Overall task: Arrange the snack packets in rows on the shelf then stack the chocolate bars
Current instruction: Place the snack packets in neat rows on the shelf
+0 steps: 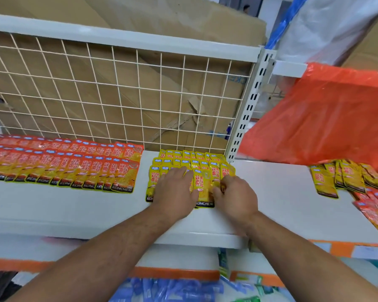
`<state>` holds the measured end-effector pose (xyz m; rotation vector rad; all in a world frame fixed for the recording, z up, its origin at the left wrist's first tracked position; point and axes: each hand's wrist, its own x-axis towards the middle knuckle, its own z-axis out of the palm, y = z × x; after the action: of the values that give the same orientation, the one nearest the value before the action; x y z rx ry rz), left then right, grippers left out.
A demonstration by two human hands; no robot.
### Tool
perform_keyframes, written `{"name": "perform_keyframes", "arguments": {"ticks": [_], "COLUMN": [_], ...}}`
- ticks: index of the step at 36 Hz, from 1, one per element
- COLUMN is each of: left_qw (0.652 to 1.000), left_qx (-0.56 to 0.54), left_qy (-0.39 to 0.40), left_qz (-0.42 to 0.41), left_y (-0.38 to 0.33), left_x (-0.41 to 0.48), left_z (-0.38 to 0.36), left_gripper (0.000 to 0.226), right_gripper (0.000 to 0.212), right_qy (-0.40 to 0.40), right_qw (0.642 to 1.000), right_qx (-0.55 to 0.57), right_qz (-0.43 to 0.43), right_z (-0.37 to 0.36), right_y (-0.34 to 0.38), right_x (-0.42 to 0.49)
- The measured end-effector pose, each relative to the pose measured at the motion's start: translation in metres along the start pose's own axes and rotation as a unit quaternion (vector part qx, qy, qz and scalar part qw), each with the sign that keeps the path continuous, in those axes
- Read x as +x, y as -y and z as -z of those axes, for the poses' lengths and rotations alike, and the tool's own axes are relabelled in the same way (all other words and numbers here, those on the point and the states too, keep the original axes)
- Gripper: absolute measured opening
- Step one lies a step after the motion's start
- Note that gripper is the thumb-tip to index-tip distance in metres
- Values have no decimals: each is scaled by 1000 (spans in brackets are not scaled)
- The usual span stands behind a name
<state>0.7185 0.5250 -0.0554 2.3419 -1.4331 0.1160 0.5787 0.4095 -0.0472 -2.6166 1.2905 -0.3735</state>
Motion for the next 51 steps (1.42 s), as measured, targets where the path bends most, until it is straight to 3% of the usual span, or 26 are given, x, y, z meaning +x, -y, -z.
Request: {"name": "perform_keyframes", "arguments": {"ticks": [5, 12, 17, 22, 27, 33, 37, 43, 51], "left_qw": [996, 986, 977, 971, 970, 973, 975, 976, 969], "left_qx": [-1, -23, -29, -15, -26, -25, -20, -4, 10], "left_qy": [31, 80, 104, 119, 121, 118, 116, 117, 133], "left_qz": [-79, -142, -186, -207, -208, -199, -186, -185, -206], "left_y": [-31, -89, -136, -185, -246, -317, -355, -395, -426], "left_x": [-2, -8, -16, -21, -30, -39, -38, -32, -4], "left_z": [-17, -32, -33, -43, -52, -70, -82, -94, -123], "left_gripper": [60, 61, 72, 61, 60, 59, 60, 70, 59], "right_gripper": [53, 79, 71, 79, 65, 74, 65, 64, 63], "right_qy": [-5, 31, -1, 13, 5, 25, 23, 38, 48], "right_qw": [997, 992, 992, 988, 988, 991, 993, 992, 990], "right_qx": [-67, -122, -107, -127, -121, -95, -78, -64, -37], "right_qz": [41, -22, -68, -93, -98, -91, -88, -98, -130], "right_z": [5, 21, 40, 55, 85, 119, 139, 152, 148], "right_y": [-31, -89, -133, -180, -223, -287, -324, -367, -408], "right_x": [-31, -70, -95, -114, -137, -151, -157, -156, -145]}}
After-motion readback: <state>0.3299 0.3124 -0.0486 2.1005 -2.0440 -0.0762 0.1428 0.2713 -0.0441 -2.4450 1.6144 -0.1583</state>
